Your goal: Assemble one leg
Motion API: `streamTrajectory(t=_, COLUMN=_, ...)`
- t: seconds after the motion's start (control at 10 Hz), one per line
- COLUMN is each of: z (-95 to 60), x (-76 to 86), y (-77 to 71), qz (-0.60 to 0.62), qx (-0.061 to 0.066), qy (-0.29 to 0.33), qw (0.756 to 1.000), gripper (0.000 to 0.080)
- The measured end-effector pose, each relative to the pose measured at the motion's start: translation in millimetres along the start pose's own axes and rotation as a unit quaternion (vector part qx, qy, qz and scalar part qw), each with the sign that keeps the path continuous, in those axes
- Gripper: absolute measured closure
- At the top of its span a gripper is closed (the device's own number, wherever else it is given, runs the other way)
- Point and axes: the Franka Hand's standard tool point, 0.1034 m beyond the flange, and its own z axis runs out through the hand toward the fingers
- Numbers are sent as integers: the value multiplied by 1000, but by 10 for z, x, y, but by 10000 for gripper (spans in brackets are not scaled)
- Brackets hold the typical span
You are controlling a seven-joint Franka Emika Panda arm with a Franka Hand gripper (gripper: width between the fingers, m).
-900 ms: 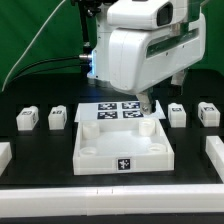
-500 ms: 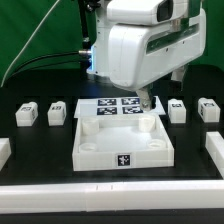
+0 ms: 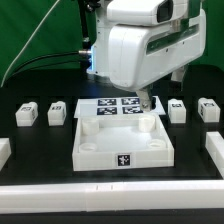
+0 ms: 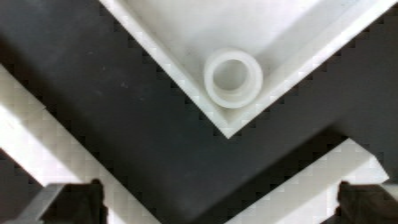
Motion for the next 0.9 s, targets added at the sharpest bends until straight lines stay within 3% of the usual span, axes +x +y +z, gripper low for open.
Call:
streamTrajectory(t=0.3, z=-39, x=-83, y=77, qz=-20, qx=-5, qy=0, qw=1000, gripper=150)
streamTrajectory(t=0.5, z=51, x=-277, y=-36, qz=-42, qx=-4, qy=-1, qw=999, gripper=150)
streamTrajectory(t=0.9, z=250, x=-947, y=-404, qz=-79, qx=16, qy=-17, qw=997, gripper=150)
